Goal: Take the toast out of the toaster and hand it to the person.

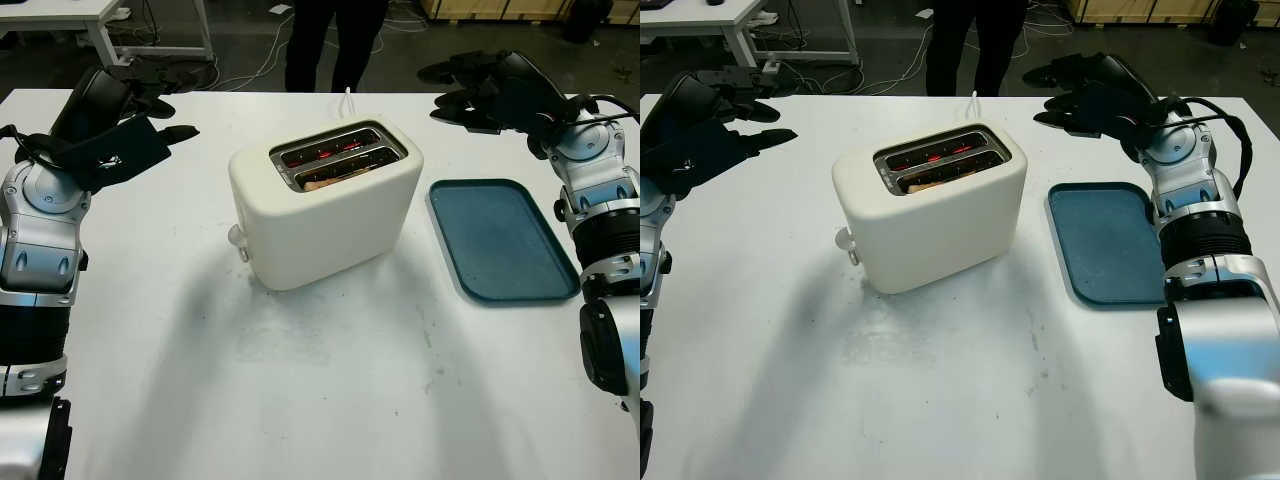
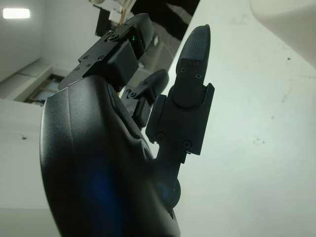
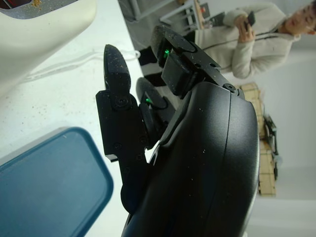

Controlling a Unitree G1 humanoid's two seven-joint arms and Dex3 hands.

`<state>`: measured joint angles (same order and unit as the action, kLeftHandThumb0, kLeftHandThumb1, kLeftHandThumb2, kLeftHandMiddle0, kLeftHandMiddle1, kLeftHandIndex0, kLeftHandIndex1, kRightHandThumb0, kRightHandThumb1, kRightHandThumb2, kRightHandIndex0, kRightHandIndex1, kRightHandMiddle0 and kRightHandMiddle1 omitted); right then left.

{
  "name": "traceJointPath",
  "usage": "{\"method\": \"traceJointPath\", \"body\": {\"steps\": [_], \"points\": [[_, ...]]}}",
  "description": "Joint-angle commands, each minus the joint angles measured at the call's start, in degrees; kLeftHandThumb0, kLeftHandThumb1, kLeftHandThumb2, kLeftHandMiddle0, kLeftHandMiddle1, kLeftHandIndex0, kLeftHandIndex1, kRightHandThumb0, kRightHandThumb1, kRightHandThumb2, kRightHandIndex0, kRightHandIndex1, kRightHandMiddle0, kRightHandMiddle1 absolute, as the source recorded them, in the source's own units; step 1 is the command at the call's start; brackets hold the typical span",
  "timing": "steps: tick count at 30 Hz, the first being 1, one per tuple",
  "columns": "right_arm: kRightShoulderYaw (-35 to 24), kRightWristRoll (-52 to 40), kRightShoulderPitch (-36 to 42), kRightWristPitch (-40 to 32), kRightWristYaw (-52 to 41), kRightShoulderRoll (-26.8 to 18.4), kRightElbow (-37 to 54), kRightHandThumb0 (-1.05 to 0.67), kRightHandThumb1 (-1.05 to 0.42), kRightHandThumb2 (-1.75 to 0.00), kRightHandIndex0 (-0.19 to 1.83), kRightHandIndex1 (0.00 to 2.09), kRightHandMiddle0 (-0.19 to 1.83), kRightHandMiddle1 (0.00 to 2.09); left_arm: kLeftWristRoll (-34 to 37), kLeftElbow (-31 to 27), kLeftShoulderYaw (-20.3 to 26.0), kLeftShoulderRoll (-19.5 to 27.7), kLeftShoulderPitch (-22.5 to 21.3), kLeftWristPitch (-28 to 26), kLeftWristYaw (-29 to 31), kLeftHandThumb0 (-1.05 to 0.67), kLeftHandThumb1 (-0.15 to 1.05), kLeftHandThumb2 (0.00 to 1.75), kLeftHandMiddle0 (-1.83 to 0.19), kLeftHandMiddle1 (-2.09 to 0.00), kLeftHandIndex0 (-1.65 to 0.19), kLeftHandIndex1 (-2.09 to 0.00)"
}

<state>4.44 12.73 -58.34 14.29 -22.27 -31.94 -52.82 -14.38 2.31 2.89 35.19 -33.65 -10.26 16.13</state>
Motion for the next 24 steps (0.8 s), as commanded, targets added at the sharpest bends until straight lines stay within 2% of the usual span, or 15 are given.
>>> {"method": "traceJointPath", "body": {"steps": [1, 24], "points": [[0.1, 0.1, 0.6, 0.1, 0.0, -0.4, 0.2, -0.34, -0.92, -0.15, 0.75, 0.01, 0.69, 0.01, -0.3, 0.3, -0.2, 0.0, -0.6, 0.8, -0.3, -0.49, 0.92, 0.08, -0.51, -0.64, -0.71, -0.06], [0.0, -0.2, 0.6, -0.9, -0.1, -0.4, 0.6, -0.35, -0.92, -0.15, 0.73, 0.0, 0.67, 0.0, -0.2, -0.2, 0.0, 0.2, -0.6, 0.2, 0.1, -0.46, 0.92, 0.07, -0.5, -0.63, -0.71, -0.04]]}}
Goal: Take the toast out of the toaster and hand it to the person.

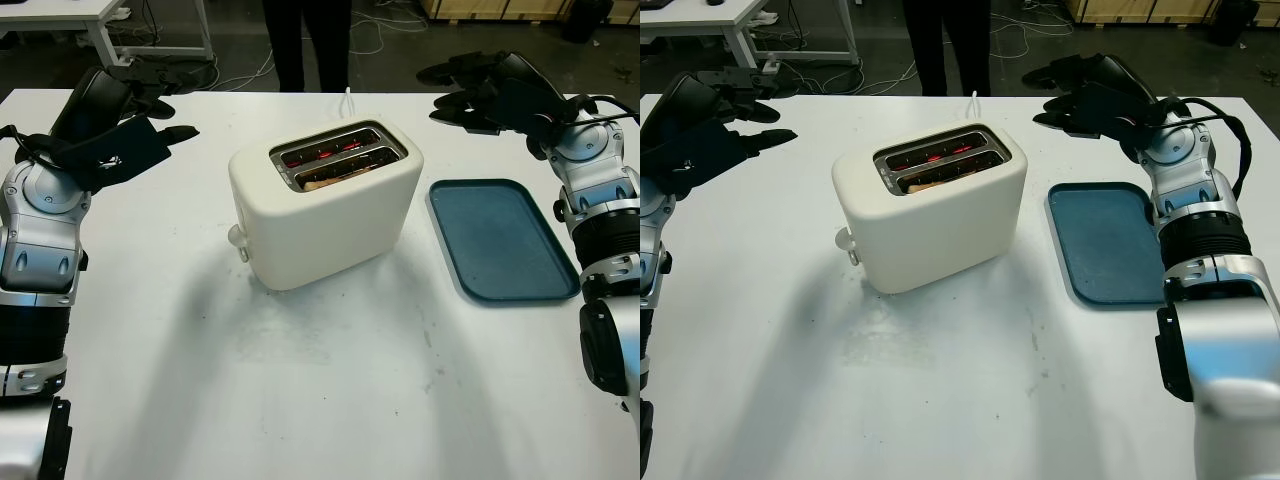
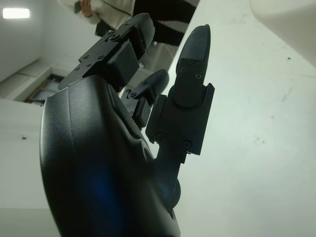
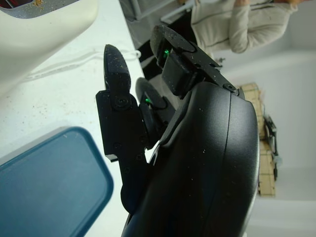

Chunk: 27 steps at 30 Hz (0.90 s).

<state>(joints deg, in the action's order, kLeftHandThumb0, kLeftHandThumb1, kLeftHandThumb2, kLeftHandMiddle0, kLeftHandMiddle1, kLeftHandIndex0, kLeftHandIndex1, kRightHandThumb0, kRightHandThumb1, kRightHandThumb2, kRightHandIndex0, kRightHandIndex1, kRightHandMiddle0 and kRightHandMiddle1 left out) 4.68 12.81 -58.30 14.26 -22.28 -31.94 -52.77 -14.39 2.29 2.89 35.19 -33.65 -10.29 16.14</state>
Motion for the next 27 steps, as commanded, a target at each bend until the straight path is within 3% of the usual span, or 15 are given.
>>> {"method": "traceJointPath", "body": {"steps": [1, 27], "points": [[-0.3, -0.4, 0.6, -0.9, -0.1, -0.3, 0.6, -0.35, -0.92, -0.15, 0.73, 0.0, 0.67, 0.0, -0.1, -0.2, 0.0, 0.2, -0.6, 0.2, 0.0, -0.46, 0.92, 0.07, -0.5, -0.63, -0.71, -0.04], [0.2, -0.2, 0.5, 0.3, 0.0, 0.2, -0.3, -0.34, -0.92, -0.14, 0.76, 0.01, 0.71, 0.02, 0.3, -1.0, 0.5, 0.4, -0.1, -1.7, 0.5, -0.45, 0.92, 0.08, -0.47, -0.61, -0.69, -0.02]]}}
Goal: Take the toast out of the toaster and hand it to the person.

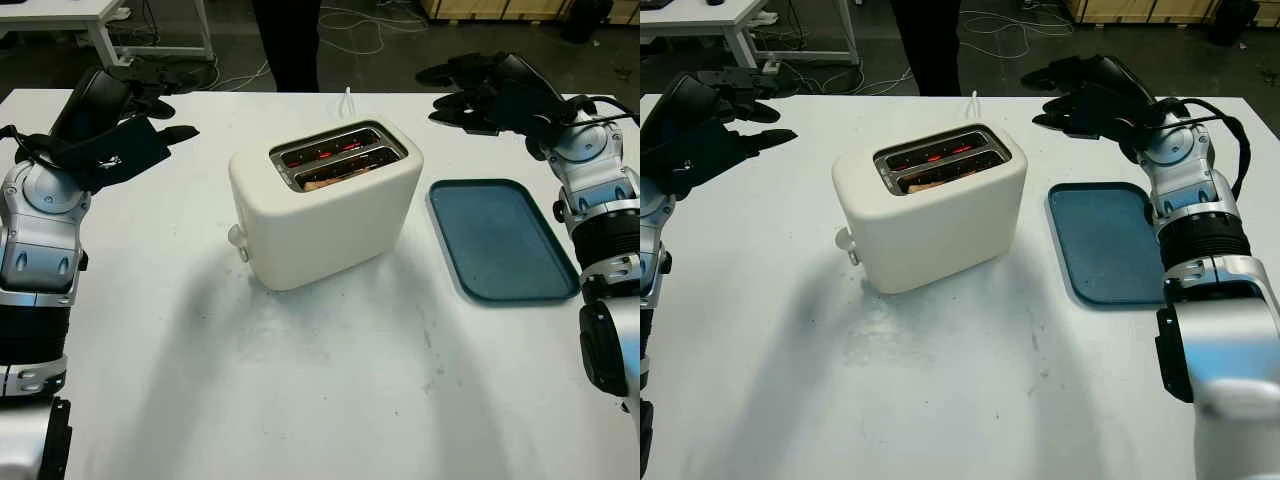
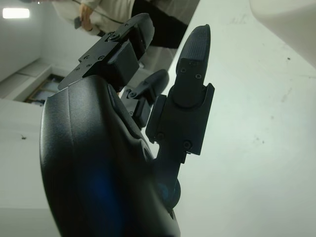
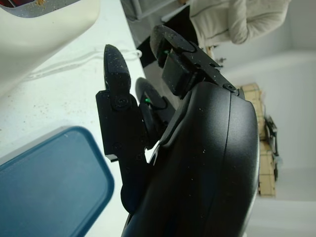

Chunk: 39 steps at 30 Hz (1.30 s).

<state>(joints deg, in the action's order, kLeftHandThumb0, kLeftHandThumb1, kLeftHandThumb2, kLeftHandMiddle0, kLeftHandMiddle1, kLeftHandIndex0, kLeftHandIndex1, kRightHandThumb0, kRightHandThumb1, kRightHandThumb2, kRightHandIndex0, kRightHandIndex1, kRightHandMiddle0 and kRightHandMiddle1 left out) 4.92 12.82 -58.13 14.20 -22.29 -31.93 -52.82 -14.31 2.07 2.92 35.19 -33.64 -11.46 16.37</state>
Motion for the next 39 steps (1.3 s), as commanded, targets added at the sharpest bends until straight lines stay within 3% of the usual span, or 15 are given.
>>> {"method": "traceJointPath", "body": {"steps": [1, 6, 17, 39], "points": [[0.0, -0.1, 0.4, 0.4, 0.1, 0.2, -0.3, -0.35, -0.92, -0.13, 0.76, 0.01, 0.72, 0.02, 0.2, -1.1, 0.5, 0.4, 0.0, -0.9, 0.4, -0.45, 0.92, 0.08, -0.47, -0.61, -0.68, -0.02], [-0.3, -0.4, 0.7, 0.4, 0.0, -0.1, -0.3, -0.34, -0.92, -0.12, 0.75, 0.01, 0.72, 0.01, 0.0, -2.3, 0.2, 0.1, -0.2, -2.7, 0.6, -0.43, 0.92, 0.08, -0.46, -0.59, -0.68, -0.02], [-0.4, -0.6, 0.7, 0.6, -0.5, -0.4, -0.3, -0.34, -0.92, -0.13, 0.76, 0.01, 0.7, 0.0, -0.8, -1.2, -0.2, 0.1, 0.0, 0.7, -0.8, -0.45, 0.92, 0.06, -0.53, -0.6, -0.72, -0.03], [-0.4, -0.3, 1.0, 0.1, -0.2, -0.3, 0.6, -0.33, -0.92, -0.13, 0.74, 0.0, 0.7, 0.0, -0.4, -1.3, -0.1, 0.0, 0.1, -0.2, -0.6, -0.45, 0.92, 0.06, -0.51, -0.6, -0.72, -0.03]]}}
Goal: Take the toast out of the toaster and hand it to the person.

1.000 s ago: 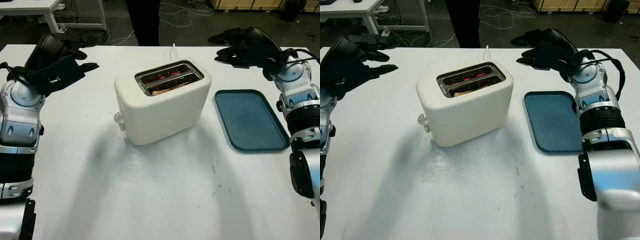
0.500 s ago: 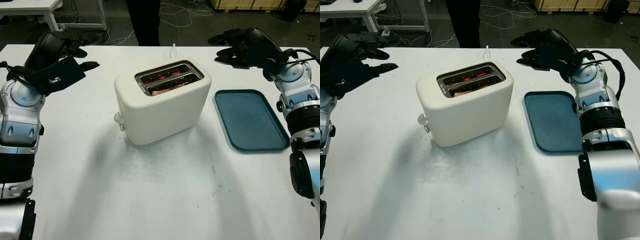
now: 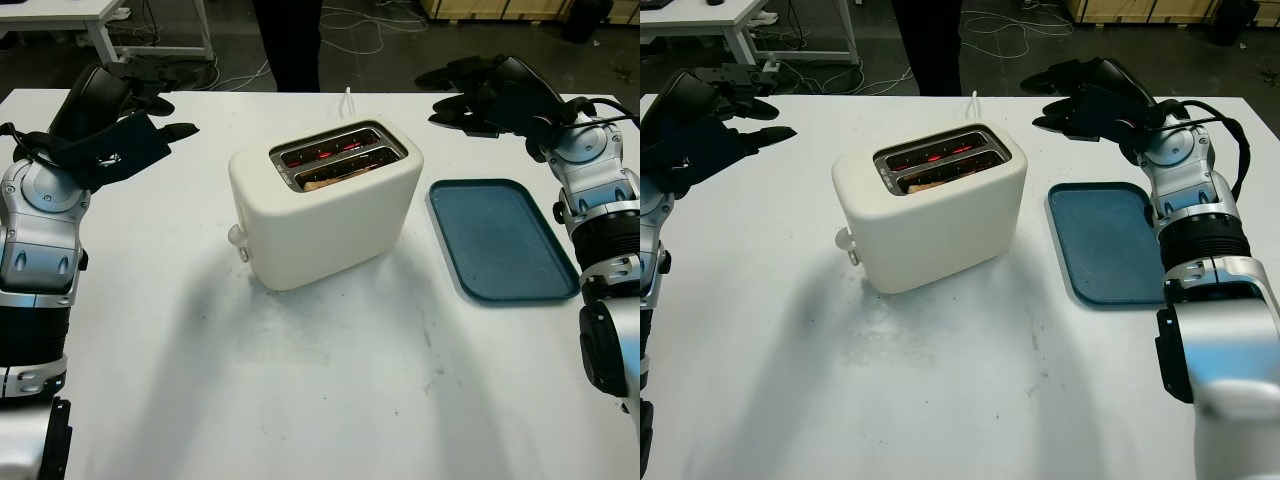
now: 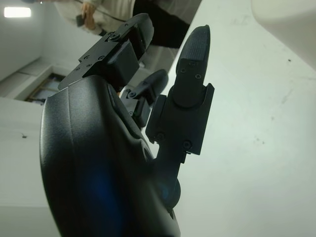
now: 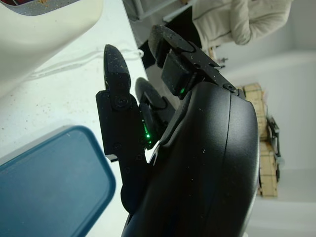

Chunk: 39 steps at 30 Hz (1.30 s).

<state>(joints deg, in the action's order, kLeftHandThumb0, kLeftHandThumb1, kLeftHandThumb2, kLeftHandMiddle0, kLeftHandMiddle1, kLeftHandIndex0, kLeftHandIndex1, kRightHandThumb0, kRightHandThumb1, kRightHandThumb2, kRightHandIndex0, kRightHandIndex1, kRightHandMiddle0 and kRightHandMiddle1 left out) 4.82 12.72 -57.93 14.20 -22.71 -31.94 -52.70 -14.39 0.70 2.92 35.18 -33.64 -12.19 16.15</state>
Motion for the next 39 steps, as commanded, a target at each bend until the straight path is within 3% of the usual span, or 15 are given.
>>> {"method": "traceJointPath", "body": {"steps": [1, 39], "points": [[-0.3, -0.4, 0.8, 0.1, 0.1, -0.2, 0.4, -0.33, -0.92, -0.13, 0.74, 0.0, 0.7, 0.0, -0.4, 0.1, -0.1, -0.1, 0.1, 0.5, -0.5, -0.45, 0.92, 0.06, -0.51, -0.6, -0.72, -0.03], [0.3, 0.2, 0.6, 0.1, 0.0, -0.6, 1.0, -0.33, -0.92, -0.14, 0.75, 0.01, 0.7, 0.0, -0.3, 0.4, -0.5, -0.6, -0.3, 0.6, -0.9, -0.47, 0.92, 0.05, -0.53, -0.6, -0.72, -0.02]]}}
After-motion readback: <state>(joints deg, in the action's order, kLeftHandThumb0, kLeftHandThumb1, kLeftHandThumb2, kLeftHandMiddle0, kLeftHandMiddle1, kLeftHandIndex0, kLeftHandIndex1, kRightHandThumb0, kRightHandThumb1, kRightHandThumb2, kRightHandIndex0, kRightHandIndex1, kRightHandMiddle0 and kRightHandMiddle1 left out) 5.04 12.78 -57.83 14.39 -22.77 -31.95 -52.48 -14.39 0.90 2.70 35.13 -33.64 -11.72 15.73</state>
